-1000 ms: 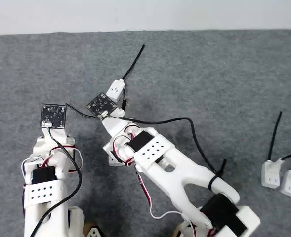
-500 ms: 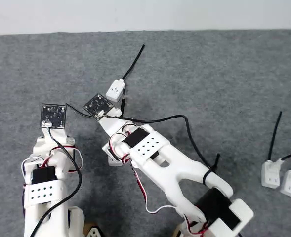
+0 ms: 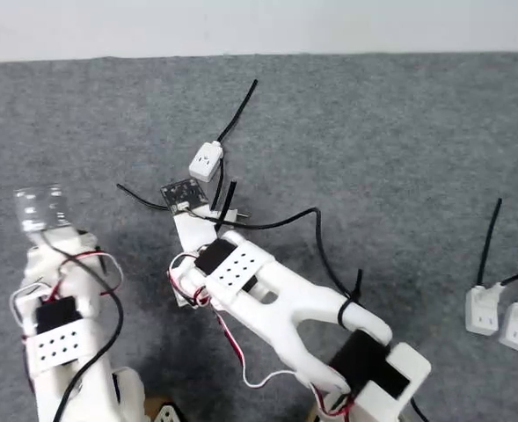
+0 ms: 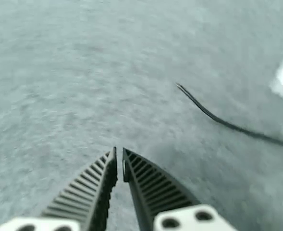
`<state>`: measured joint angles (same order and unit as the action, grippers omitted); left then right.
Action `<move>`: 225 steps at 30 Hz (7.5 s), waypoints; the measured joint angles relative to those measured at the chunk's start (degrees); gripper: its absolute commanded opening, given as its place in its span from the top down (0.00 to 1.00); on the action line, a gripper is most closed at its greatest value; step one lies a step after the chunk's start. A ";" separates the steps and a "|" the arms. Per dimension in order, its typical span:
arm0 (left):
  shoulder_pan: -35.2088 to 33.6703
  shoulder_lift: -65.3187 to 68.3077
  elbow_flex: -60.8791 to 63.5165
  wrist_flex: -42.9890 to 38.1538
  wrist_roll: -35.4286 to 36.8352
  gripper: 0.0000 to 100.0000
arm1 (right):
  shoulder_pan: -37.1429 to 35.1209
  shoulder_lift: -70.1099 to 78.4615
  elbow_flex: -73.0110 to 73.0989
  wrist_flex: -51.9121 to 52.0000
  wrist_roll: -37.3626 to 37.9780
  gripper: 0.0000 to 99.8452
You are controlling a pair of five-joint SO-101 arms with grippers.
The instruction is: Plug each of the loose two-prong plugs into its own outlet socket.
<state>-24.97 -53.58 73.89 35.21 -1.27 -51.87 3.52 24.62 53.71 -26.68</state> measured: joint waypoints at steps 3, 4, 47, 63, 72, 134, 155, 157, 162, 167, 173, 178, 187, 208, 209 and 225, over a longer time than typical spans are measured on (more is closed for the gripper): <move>-1.85 0.00 -0.62 -0.26 1.85 0.98 | 0.00 3.69 0.00 -2.64 -0.53 0.66; -1.93 0.00 -0.62 -0.26 2.11 0.98 | 0.00 5.36 -0.18 -3.78 -0.53 0.66; 0.44 0.00 -0.62 -0.26 2.46 0.94 | 80.79 -25.58 15.74 13.54 41.14 0.89; 7.12 0.00 -1.05 4.13 2.55 0.75 | 86.68 -19.08 -3.87 41.76 40.09 0.88; 15.82 0.00 -12.13 13.10 2.64 0.75 | 66.99 -18.90 3.34 36.48 31.47 0.99; 27.52 86.42 -65.85 -12.22 -20.13 0.77 | 49.32 -14.42 24.79 3.43 29.27 0.99; 27.60 86.42 -76.57 6.15 -8.00 0.99 | 49.32 -14.42 24.79 2.37 29.27 0.99; 27.60 81.23 -76.57 13.10 -1.41 0.99 | 49.23 -14.42 24.79 2.37 29.27 0.99; 28.13 67.87 -76.57 29.36 10.29 0.99 | 49.23 -14.42 24.79 2.37 29.27 0.99; 28.22 57.67 -68.92 38.86 15.47 0.99 | 49.32 -14.42 24.79 2.37 29.27 0.99; 28.22 46.07 -45.89 31.56 16.18 0.99 | 49.14 -14.42 24.79 2.37 29.27 0.99; 28.31 33.41 -23.21 17.93 13.19 0.98 | 49.23 -14.42 24.79 2.37 29.27 0.99; 28.22 19.52 -8.26 19.96 6.15 0.77 | 49.23 -14.42 24.79 2.37 29.27 0.99; 31.56 -9.93 -1.32 33.23 2.20 0.76 | 49.23 -14.42 24.79 2.37 29.27 0.99; 31.56 -9.58 -1.32 33.23 2.20 0.76 | 49.23 -14.42 24.79 2.37 29.27 0.99; 38.68 0.97 3.34 20.04 7.03 0.76 | 49.23 -14.42 24.79 2.55 29.27 0.99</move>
<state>13.71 -52.62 77.23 55.25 5.76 -2.64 -10.90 49.41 56.26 2.59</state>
